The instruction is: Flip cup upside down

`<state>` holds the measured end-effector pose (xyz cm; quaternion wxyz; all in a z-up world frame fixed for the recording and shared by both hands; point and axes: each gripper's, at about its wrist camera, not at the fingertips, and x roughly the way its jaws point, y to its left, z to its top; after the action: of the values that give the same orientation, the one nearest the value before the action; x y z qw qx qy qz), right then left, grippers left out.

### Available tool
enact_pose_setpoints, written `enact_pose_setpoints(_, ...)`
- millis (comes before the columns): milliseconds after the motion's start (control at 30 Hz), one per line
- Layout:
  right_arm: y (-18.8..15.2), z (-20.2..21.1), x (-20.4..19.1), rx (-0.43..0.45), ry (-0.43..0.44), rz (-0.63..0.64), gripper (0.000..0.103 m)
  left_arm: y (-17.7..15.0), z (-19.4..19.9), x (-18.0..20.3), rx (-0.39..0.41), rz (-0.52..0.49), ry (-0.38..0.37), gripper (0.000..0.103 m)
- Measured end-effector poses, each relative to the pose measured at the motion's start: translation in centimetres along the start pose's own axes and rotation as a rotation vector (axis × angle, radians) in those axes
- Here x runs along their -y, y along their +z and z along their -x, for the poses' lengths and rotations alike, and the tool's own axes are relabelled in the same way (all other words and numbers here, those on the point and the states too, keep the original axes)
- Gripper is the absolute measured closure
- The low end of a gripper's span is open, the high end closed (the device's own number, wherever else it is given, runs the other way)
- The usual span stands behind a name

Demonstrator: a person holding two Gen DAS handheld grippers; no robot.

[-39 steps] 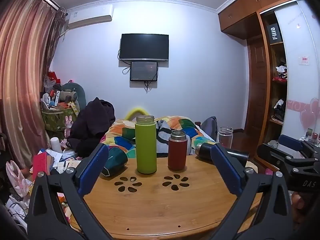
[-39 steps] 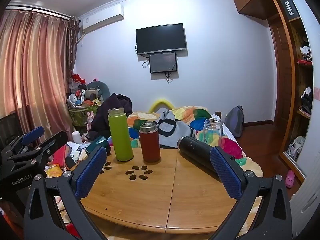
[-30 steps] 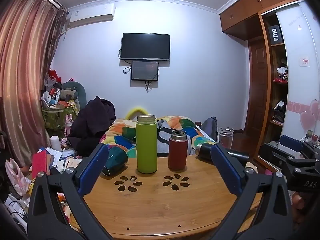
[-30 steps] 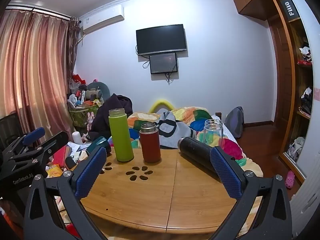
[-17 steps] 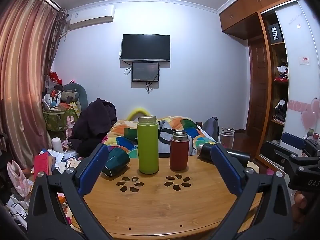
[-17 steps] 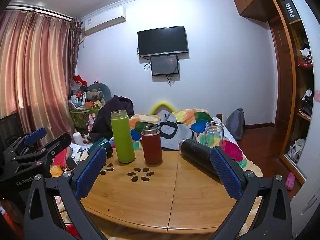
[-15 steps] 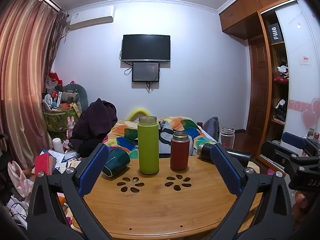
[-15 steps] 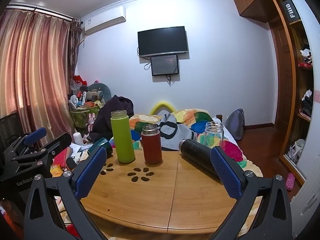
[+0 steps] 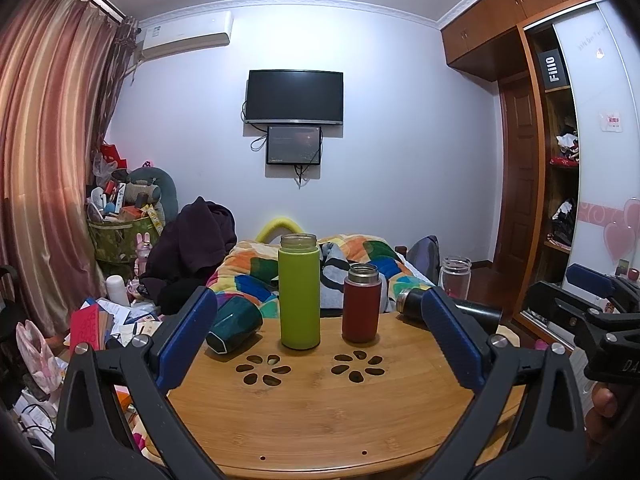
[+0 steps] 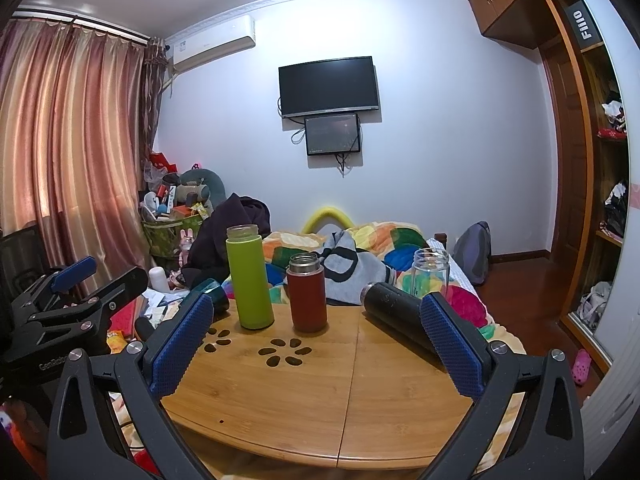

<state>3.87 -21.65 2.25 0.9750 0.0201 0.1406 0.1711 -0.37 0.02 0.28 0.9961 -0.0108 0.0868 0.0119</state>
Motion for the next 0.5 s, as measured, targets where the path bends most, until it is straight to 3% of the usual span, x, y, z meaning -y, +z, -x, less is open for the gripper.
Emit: enact_pose_setpoints(500,-0.13,0.08,-0.37,0.013,0.006,0.000,0.000,-0.06,-0.16,-0.53,-0.001,0.004,0.011,0.000)
